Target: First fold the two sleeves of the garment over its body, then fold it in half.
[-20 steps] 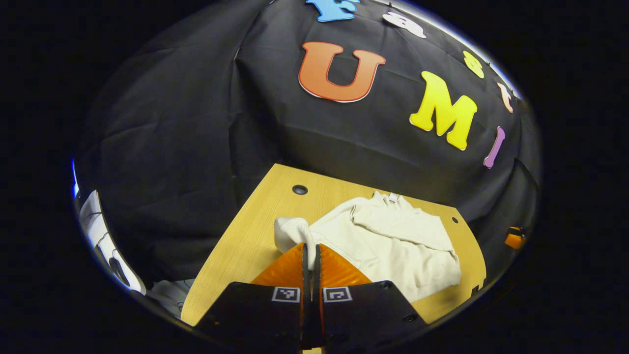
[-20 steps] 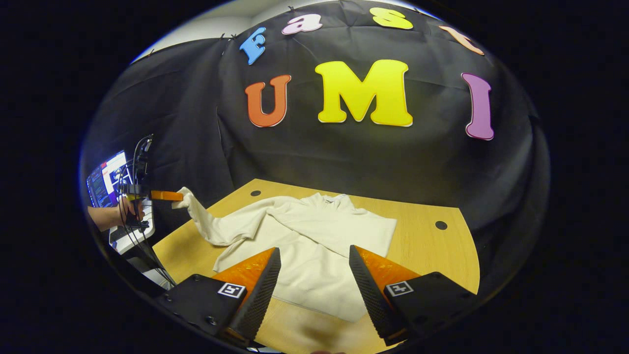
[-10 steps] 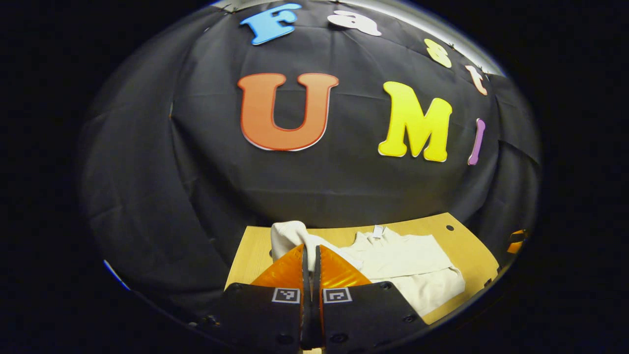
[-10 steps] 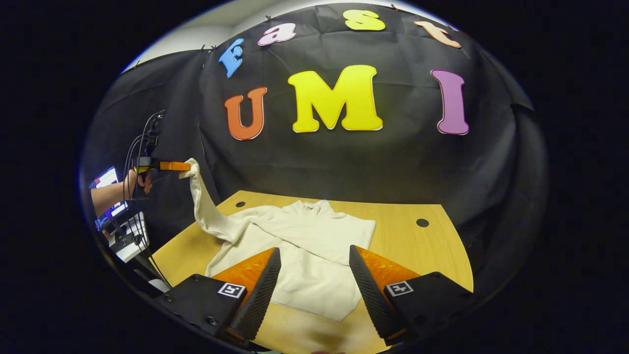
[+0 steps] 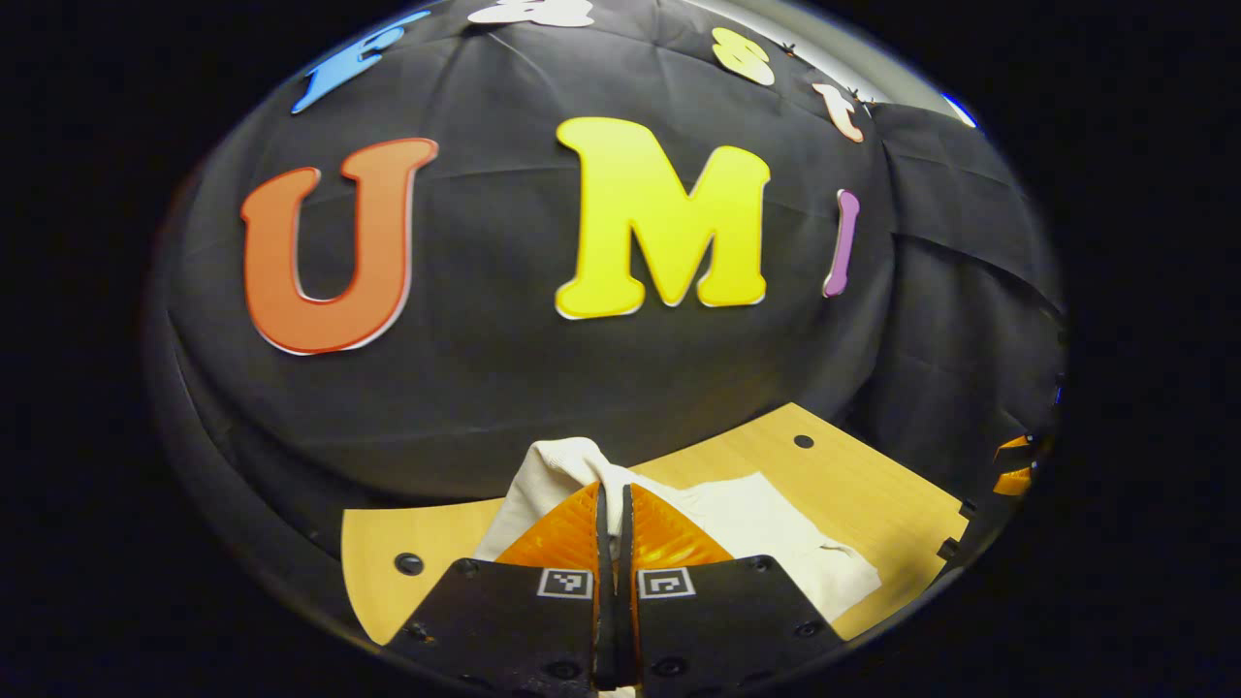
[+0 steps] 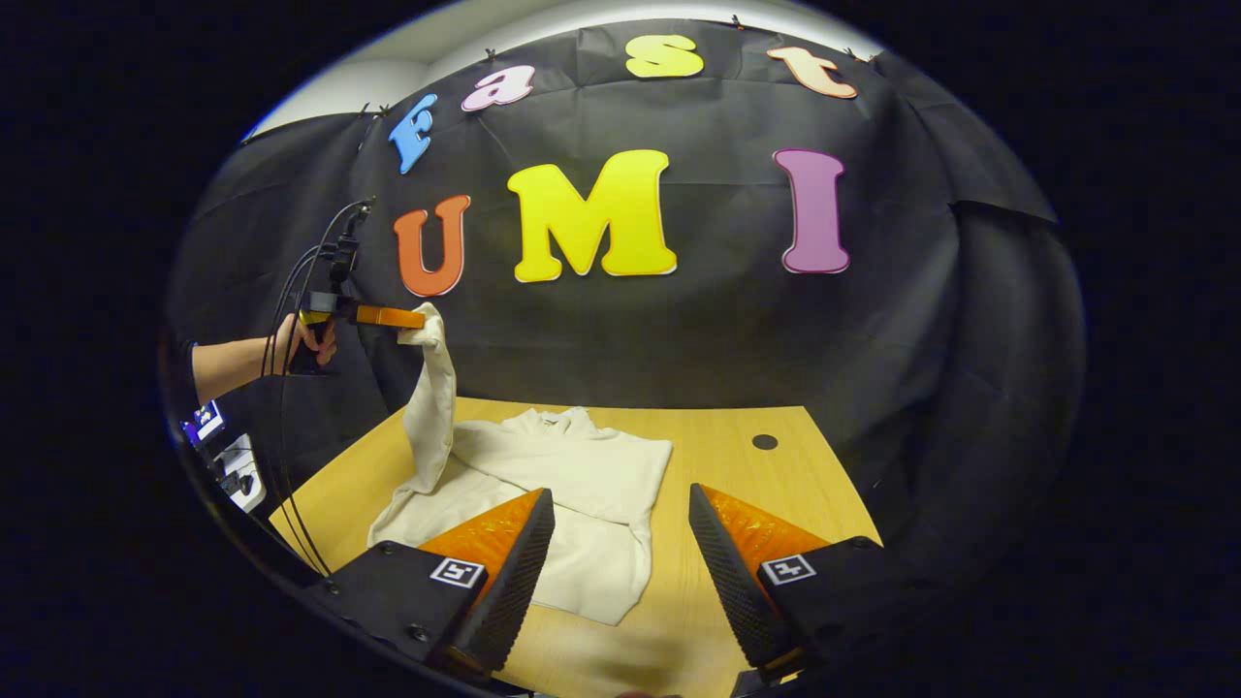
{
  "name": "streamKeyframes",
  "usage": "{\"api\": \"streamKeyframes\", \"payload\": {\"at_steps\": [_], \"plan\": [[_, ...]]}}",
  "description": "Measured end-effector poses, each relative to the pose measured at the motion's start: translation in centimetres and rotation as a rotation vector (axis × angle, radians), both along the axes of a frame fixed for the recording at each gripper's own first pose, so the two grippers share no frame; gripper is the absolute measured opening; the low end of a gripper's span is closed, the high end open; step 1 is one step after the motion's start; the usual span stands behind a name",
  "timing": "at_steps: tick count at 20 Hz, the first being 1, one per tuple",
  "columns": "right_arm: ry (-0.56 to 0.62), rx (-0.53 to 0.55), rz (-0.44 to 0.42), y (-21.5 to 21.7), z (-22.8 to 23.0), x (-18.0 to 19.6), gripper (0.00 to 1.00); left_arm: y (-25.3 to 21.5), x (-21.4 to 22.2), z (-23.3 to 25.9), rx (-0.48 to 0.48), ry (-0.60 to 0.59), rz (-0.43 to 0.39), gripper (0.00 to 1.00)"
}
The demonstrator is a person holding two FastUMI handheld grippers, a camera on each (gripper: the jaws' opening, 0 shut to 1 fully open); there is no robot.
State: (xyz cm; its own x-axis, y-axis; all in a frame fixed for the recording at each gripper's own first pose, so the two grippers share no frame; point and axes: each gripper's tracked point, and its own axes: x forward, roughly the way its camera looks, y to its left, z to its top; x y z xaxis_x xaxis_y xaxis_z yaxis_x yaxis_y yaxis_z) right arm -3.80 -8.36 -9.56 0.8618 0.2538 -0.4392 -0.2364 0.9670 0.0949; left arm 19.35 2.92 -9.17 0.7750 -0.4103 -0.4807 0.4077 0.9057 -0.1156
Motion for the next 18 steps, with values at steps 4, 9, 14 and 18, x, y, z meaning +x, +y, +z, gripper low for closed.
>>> {"api": "streamKeyframes", "payload": {"at_steps": [4,9,14,18], "plan": [[0.012,-0.002,-0.092,-3.7,-0.2,-1.1,0.88,-7.5,0.8,-4.1,-0.015,0.080,-0.129,0.03],[0.045,-0.019,-0.167,-7.4,-1.7,-3.0,0.88,-13.7,1.4,-9.6,0.021,0.163,-0.207,0.03],[0.080,-0.033,-0.216,-8.8,-2.6,-3.9,0.86,-18.5,1.3,-15.9,0.016,0.298,-0.202,0.03],[0.100,-0.031,-0.247,-9.2,-3.1,-4.7,0.87,-21.8,0.4,-19.3,0.020,0.348,-0.230,0.04]]}}
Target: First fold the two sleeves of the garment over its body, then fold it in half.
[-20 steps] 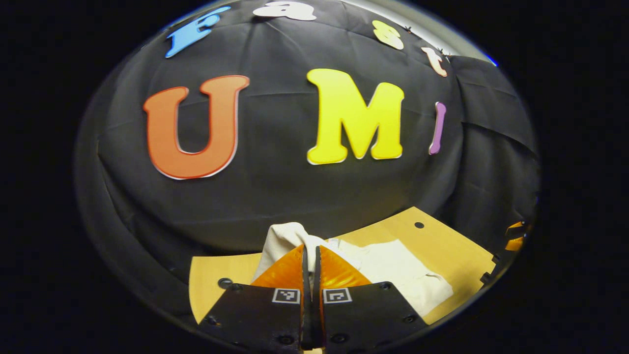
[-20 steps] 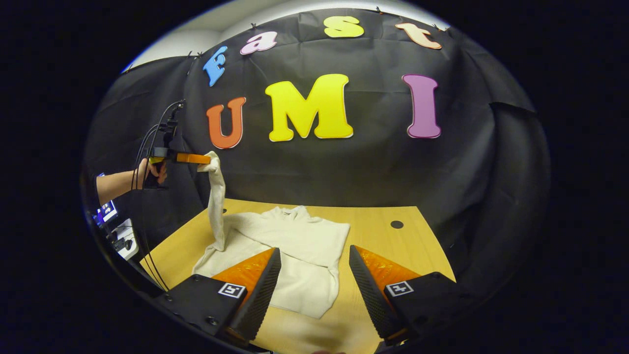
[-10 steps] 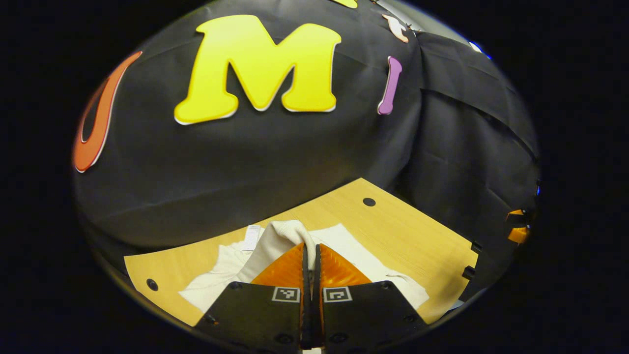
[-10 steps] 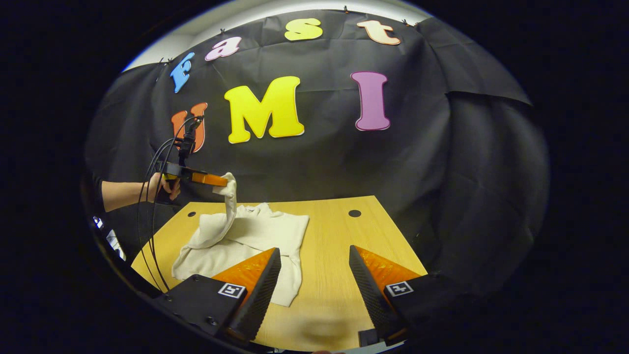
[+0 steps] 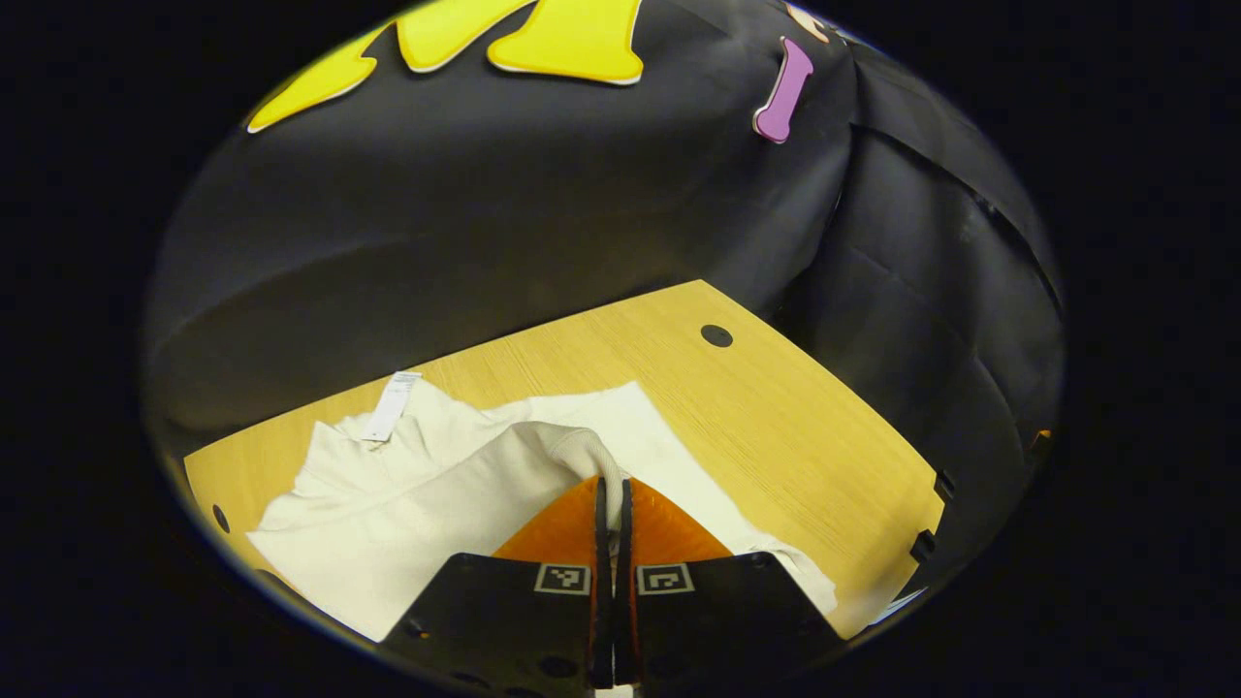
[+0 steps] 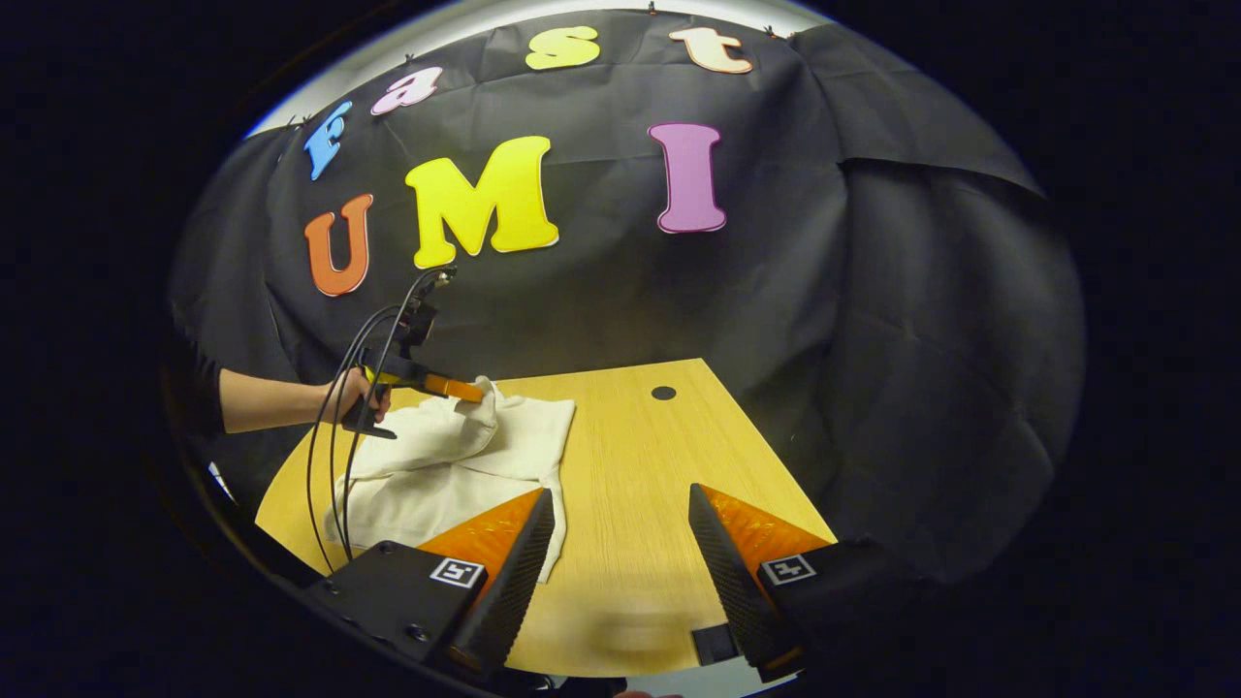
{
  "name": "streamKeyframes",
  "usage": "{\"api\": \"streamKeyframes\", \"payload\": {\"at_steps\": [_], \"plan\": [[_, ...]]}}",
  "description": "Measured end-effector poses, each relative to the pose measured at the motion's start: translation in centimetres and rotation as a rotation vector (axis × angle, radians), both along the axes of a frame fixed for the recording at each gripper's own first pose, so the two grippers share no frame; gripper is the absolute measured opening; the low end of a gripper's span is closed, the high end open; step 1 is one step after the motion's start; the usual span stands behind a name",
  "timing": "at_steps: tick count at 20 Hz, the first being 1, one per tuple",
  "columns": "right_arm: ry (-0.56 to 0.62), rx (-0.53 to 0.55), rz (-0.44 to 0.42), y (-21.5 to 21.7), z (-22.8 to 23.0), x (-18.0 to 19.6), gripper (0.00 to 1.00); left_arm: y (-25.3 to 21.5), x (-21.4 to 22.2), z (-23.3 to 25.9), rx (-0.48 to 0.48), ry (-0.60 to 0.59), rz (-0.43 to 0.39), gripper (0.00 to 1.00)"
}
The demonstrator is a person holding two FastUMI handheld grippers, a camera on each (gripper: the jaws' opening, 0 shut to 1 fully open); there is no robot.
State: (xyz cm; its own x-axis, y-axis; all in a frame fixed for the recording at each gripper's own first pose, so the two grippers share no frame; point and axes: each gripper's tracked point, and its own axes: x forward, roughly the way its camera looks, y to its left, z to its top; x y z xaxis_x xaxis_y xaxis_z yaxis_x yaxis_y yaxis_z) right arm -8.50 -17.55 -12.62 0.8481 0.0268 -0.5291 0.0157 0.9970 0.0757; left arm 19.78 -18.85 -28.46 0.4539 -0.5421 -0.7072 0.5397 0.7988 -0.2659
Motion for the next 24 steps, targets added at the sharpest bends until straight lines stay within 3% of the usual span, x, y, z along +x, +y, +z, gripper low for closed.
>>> {"api": "streamKeyframes", "payload": {"at_steps": [4,7,8,9,10,11,12,13,14,24], "plan": [[0.015,-0.019,-0.014,-0.4,-0.1,-0.6,0.87,-1.9,-0.1,-2.8,0.046,0.007,-0.036,0.06],[0.018,-0.030,-0.027,-0.6,0.0,-0.8,0.88,-3.7,-0.7,-2.7,-0.001,0.015,-0.071,0.16],[0.018,-0.029,-0.030,-0.8,0.1,-0.9,0.87,-4.1,-1.0,-1.9,-0.018,0.013,-0.080,0.12],[0.017,-0.028,-0.034,-0.8,0.1,-0.8,0.86,-4.4,-1.1,-1.4,-0.029,0.004,-0.086,0.49],[0.013,-0.024,-0.035,-0.7,0.2,-0.7,0.88,-4.6,-1.1,-1.0,-0.036,-0.008,-0.087,0.44],[0.010,-0.022,-0.034,-0.6,0.4,-0.6,0.88,-4.5,-1.2,-0.3,-0.038,-0.022,-0.085,0.74],[0.004,-0.020,-0.030,-0.4,0.4,-0.5,0.88,-4.3,-1.3,0.1,-0.039,-0.036,-0.077,0.73],[-0.003,-0.017,-0.022,0.0,0.7,-0.3,0.88,-4.0,-1.3,0.6,-0.042,-0.049,-0.062,0.92],[-0.009,-0.015,-0.010,0.3,0.7,-0.3,0.88,-3.5,-1.6,1.2,-0.049,-0.053,-0.048,0.98],[-0.063,0.012,0.154,6.3,1.7,3.3,0.89,5.5,-6.6,11.8,-0.069,-0.242,0.228,0.99]]}}
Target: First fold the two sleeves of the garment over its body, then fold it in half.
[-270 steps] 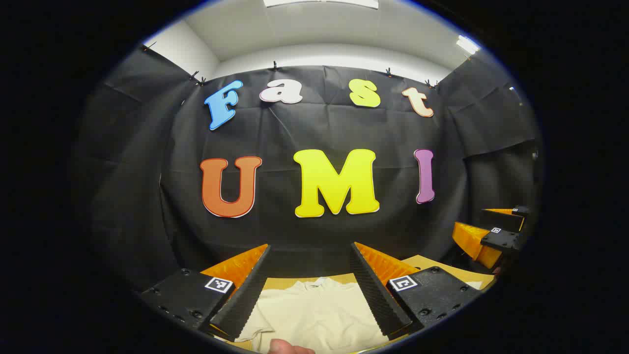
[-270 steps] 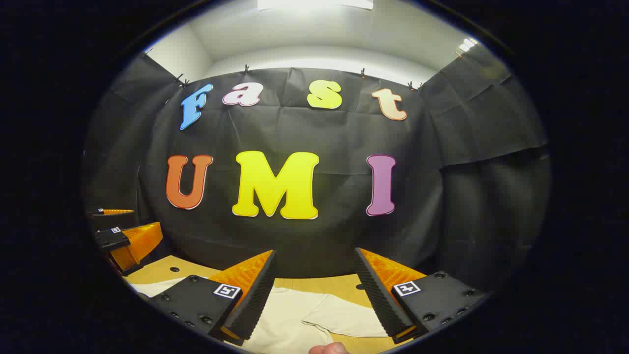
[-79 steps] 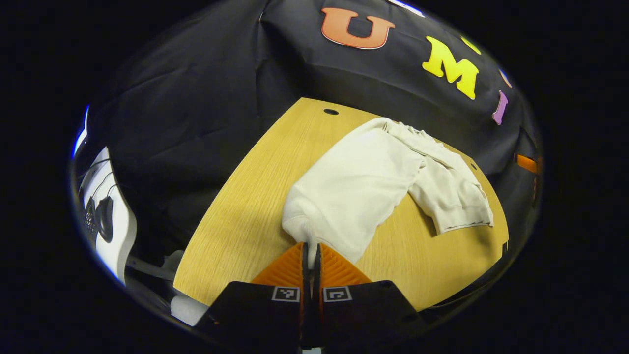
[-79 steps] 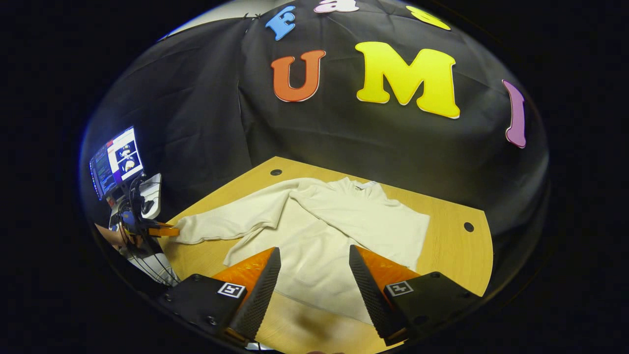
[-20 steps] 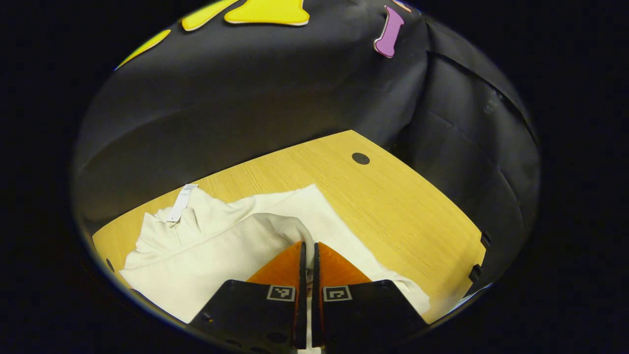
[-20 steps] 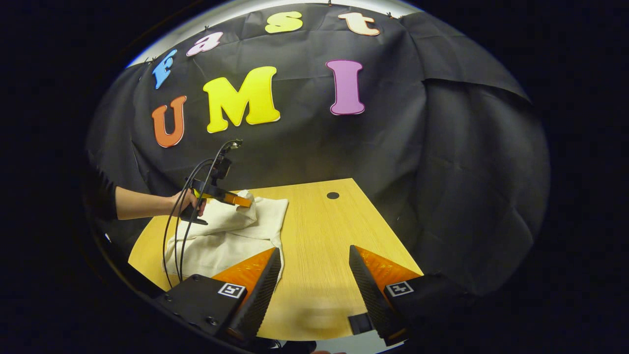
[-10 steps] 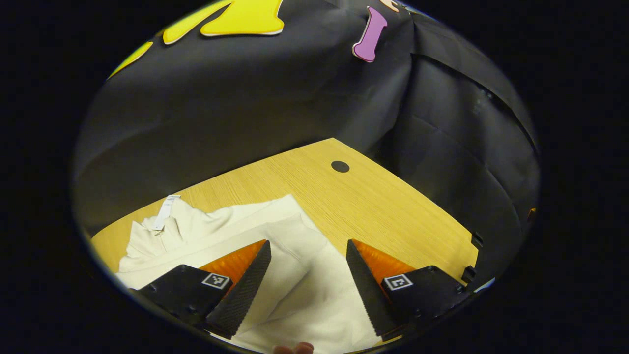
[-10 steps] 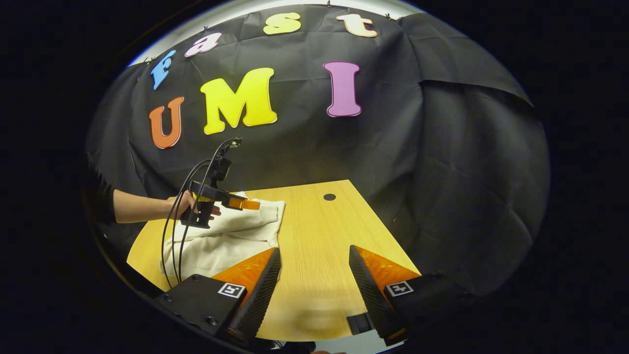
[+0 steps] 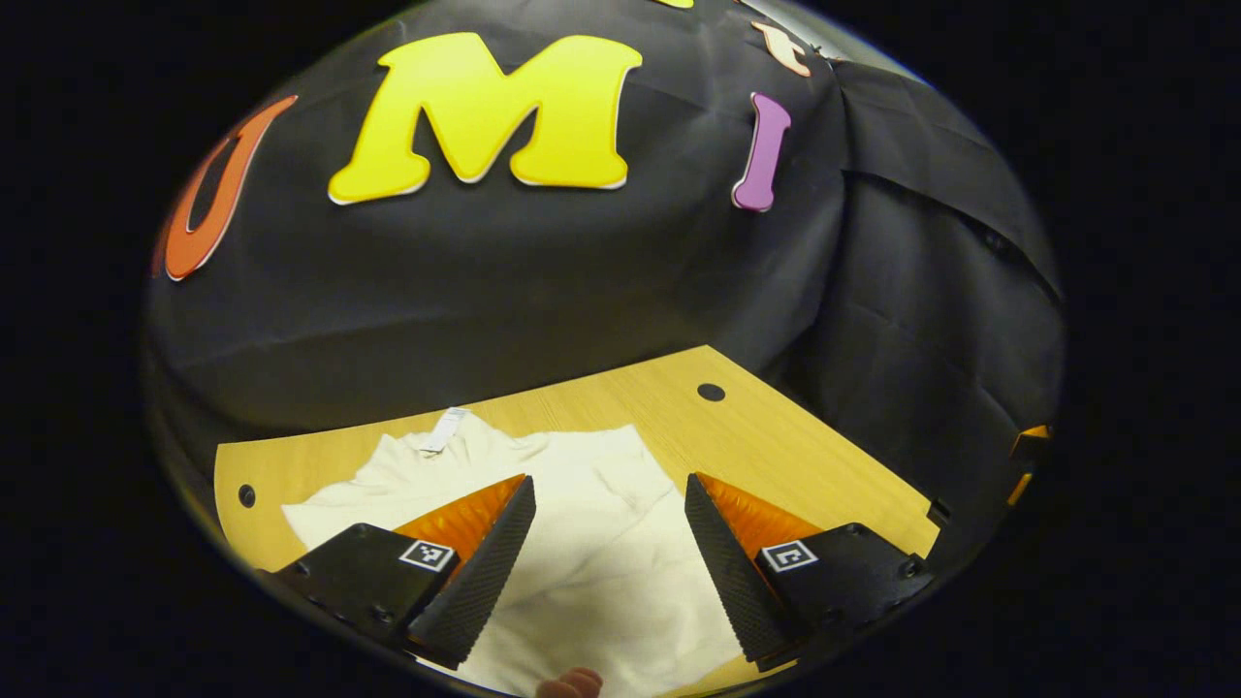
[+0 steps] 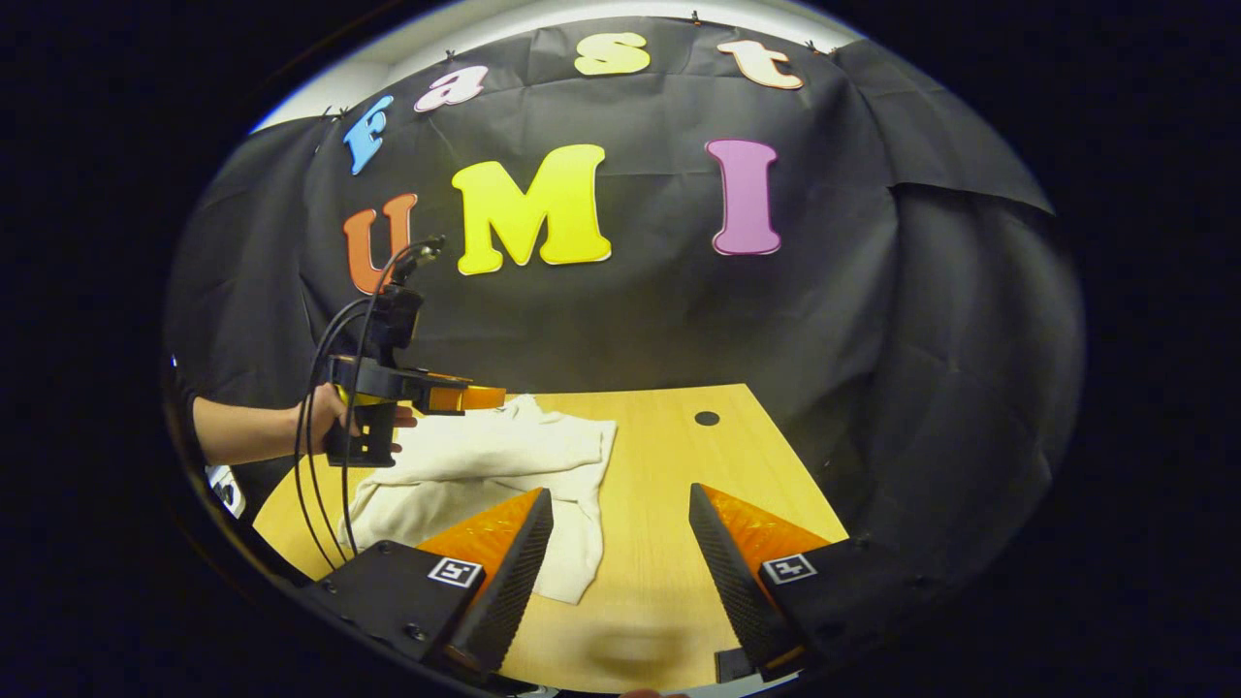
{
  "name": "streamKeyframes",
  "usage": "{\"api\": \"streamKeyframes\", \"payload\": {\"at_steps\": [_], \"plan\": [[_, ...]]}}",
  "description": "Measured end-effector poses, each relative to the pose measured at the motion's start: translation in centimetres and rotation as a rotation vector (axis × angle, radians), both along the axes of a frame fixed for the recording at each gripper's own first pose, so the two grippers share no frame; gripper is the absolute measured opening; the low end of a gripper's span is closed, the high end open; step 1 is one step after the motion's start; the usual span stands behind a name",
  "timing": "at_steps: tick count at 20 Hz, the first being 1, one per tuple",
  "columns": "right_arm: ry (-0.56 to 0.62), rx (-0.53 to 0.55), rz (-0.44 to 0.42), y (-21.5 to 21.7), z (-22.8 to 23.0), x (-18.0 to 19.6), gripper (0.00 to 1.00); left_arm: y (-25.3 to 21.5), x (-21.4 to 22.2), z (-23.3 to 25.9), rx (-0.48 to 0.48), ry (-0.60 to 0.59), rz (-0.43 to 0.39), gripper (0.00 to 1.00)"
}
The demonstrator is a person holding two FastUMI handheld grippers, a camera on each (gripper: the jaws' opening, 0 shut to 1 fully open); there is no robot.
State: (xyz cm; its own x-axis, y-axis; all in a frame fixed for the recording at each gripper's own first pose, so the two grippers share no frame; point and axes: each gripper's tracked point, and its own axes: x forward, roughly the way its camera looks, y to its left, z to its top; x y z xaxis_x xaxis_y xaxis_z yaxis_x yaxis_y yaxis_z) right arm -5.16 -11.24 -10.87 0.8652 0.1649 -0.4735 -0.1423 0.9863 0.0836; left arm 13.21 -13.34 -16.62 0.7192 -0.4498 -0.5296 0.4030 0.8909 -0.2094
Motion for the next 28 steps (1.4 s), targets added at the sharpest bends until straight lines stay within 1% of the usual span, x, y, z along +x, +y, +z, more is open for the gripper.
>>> {"api": "streamKeyframes", "payload": {"at_steps": [1,2,3,4,6,7,8,9,11,12,13,15,16,19,21,22,23,24,25,26,27,28], "plan": [[0.007,0.009,0.011,0.6,-0.2,0.5,0.90,1.1,-1.0,0.8,-0.013,-0.002,0.029,0.99],[0.018,0.021,0.022,1.4,-0.5,0.9,0.94,2.2,-2.2,1.5,-0.025,-0.004,0.054,0.99],[0.032,0.036,0.036,2.1,-0.8,1.3,0.94,3.6,-3.2,1.7,-0.020,-0.006,0.081,0.99],[0.047,0.043,0.048,2.8,-1.3,1.6,0.96,5.1,-4.3,1.6,-0.006,-0.004,0.113,0.99],[0.084,0.038,0.077,3.8,-2.6,2.2,0.96,8.0,-7.0,1.0,0.006,0.021,0.161,0.99],[0.108,0.031,0.091,4.4,-3.3,2.5,0.94,9.2,-8.5,0.3,0.014,0.045,0.181,0.99],[0.137,0.022,0.105,4.9,-4.1,2.7,0.94,10.5,-9.7,-0.5,0.029,0.064,0.200,0.99],[0.164,0.015,0.120,5.5,-4.8,2.9,0.96,11.7,-10.8,-1.3,0.045,0.087,0.221,0.98],[0.205,0.006,0.142,6.6,-5.8,3.1,0.96,13.8,-13.0,-2.5,0.070,0.128,0.272,0.99],[0.219,0.000,0.150,7.1,-6.2,3.1,0.96,14.7,-14.3,-2.6,0.068,0.143,0.301,0.99],[0.233,-0.006,0.161,7.7,-6.7,3.0,0.94,15.2,-15.4,-2.8,0.066,0.157,0.318,0.99],[0.267,-0.036,0.169,8.3,-7.9,2.8,0.94,16.2,-17.1,-3.2,0.076,0.192,0.350,0.99],[0.287,-0.043,0.173,9.2,-7.6,2.3,0.96,16.8,-17.7,-3.6,0.085,0.208,0.360,0.99],[0.356,-0.050,0.169,9.6,-9.6,1.3,0.94,18.5,-20.7,-6.7,0.084,0.304,0.379,0.99],[0.400,-0.063,0.151,9.2,-11.3,0.7,0.94,19.2,-22.8,-9.0,0.066,0.380,0.373,0.99],[0.425,-0.056,0.143,9.1,-12.1,0.1,0.96,19.6,-23.9,-10.4,0.065,0.417,0.371,0.99],[0.456,-0.050,0.138,9.0,-13.0,-0.5,0.94,20.0,-25.0,-11.6,0.065,0.454,0.369,0.99],[0.483,-0.049,0.129,8.8,-13.9,-0.9,0.96,20.4,-26.0,-12.7,0.070,0.484,0.370,0.99],[0.507,-0.051,0.121,8.6,-14.7,-1.3,0.94,20.8,-26.7,-13.7,0.075,0.506,0.374,0.99],[0.529,-0.055,0.112,8.5,-15.4,-1.6,0.96,21.2,-27.3,-14.6,0.078,0.521,0.374,0.99],[0.548,-0.060,0.098,8.0,-16.2,-1.9,0.96,21.7,-27.8,-15.5,0.072,0.532,0.373,0.99],[0.567,-0.060,0.082,7.2,-16.9,-2.3,0.94,21.9,-28.2,-16.3,0.059,0.562,0.370,0.99]]}}
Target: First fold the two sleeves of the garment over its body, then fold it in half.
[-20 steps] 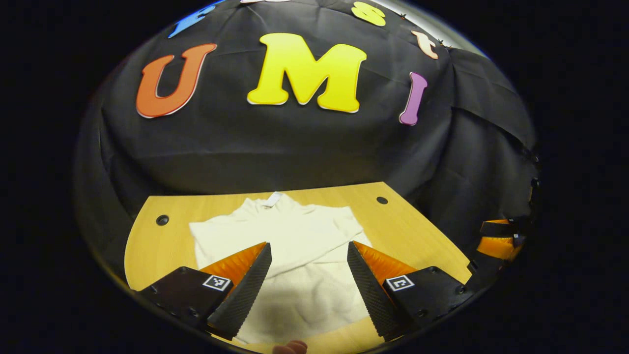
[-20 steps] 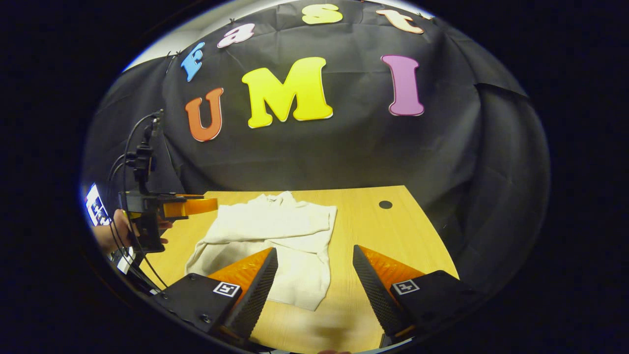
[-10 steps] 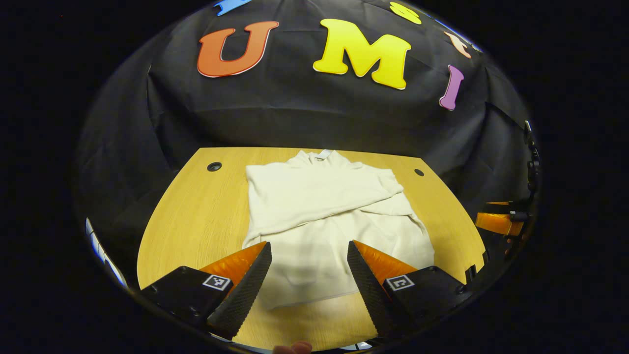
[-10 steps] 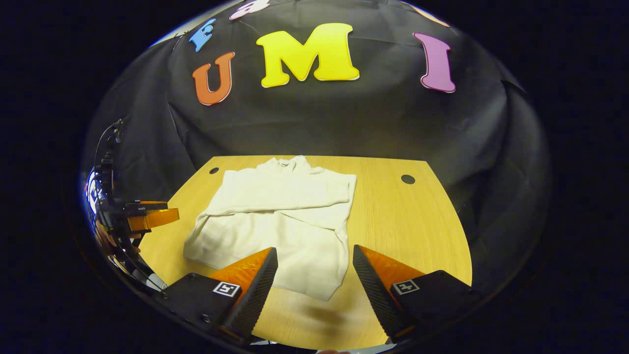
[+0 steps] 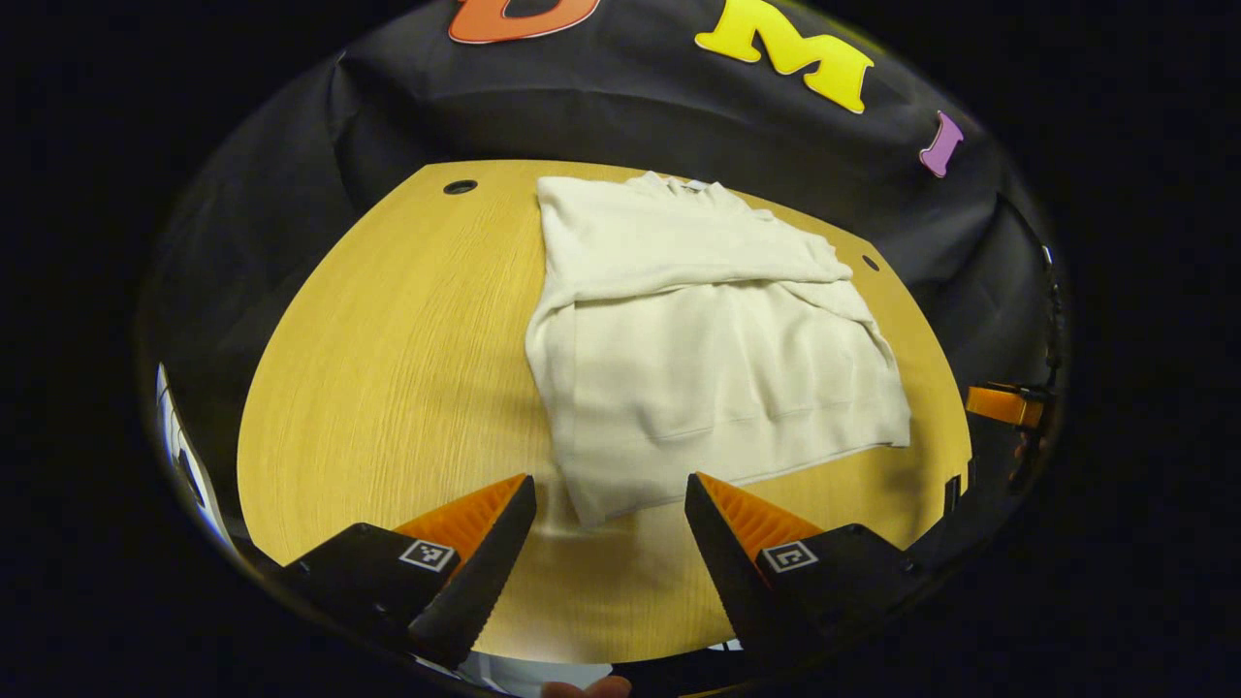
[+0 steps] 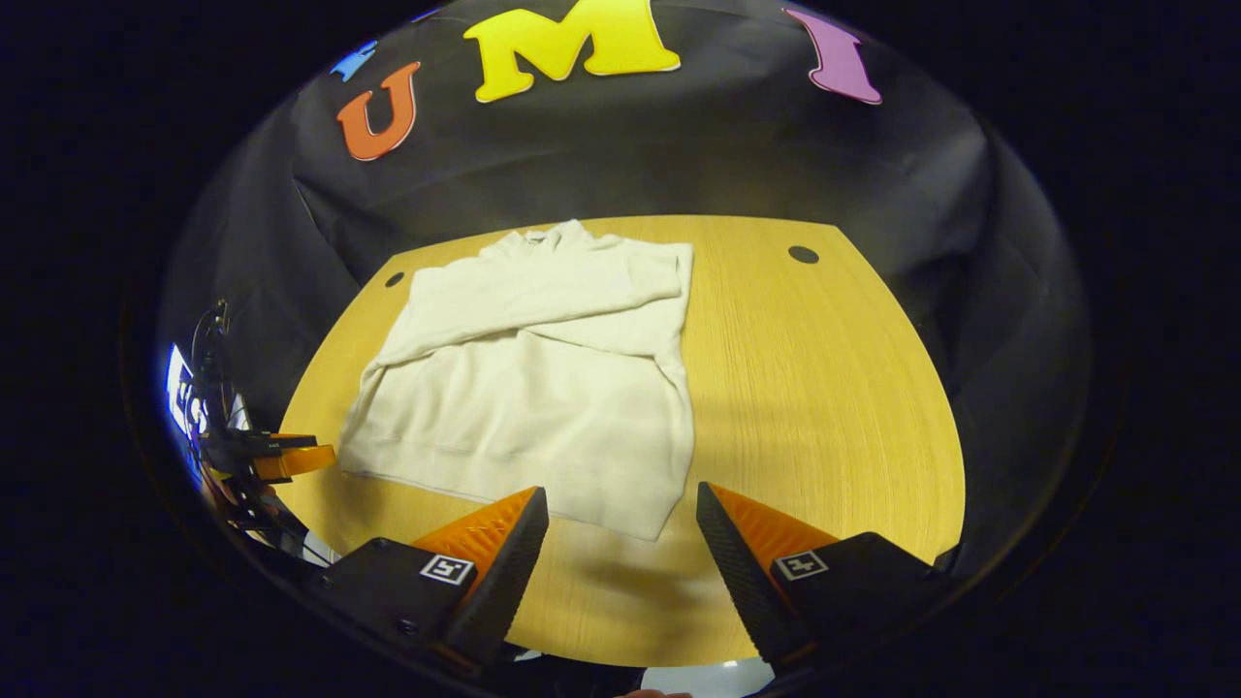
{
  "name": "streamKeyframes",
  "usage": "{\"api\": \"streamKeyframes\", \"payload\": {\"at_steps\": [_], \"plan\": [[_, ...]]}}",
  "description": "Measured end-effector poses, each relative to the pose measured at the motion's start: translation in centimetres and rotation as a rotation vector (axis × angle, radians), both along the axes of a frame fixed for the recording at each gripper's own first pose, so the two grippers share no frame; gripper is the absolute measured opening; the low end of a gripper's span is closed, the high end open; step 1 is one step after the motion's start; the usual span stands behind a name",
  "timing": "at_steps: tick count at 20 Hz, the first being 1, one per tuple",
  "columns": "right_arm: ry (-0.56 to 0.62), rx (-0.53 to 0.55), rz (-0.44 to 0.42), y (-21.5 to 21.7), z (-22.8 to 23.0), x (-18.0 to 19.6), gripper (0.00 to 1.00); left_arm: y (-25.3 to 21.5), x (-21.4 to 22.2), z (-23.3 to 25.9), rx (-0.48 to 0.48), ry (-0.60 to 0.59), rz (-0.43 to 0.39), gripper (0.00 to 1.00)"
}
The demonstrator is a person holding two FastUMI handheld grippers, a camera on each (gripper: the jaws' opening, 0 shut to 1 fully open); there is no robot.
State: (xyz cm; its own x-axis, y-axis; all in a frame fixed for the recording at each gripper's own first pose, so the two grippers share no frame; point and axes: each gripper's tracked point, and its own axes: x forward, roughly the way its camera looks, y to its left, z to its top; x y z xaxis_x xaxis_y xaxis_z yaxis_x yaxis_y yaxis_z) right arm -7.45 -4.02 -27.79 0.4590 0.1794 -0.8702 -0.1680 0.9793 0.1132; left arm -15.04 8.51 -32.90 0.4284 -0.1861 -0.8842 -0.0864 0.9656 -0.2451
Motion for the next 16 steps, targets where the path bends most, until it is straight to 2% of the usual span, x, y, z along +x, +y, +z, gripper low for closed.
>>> {"api": "streamKeyframes", "payload": {"at_steps": [1,5,6,13,16], "plan": [[0.021,-0.010,-0.016,-0.6,-0.7,-0.3,0.96,0.3,-0.4,-0.6,-0.018,0.021,0.007,0.99],[0.087,-0.031,-0.043,-1.9,-3.1,-0.7,0.94,0.7,-0.3,-1.2,-0.089,0.066,0.053,0.99],[0.101,-0.033,-0.047,-2.0,-3.7,-0.6,0.96,0.7,-0.1,-1.1,-0.101,0.074,0.060,0.98],[0.218,-0.061,-0.036,-0.9,-8.5,0.4,0.96,-0.6,1.3,-0.9,-0.150,0.113,0.094,0.98],[0.256,-0.080,-0.030,-0.4,-10.0,0.5,0.96,-1.4,1.9,-1.1,-0.165,0.128,0.107,0.89]]}}
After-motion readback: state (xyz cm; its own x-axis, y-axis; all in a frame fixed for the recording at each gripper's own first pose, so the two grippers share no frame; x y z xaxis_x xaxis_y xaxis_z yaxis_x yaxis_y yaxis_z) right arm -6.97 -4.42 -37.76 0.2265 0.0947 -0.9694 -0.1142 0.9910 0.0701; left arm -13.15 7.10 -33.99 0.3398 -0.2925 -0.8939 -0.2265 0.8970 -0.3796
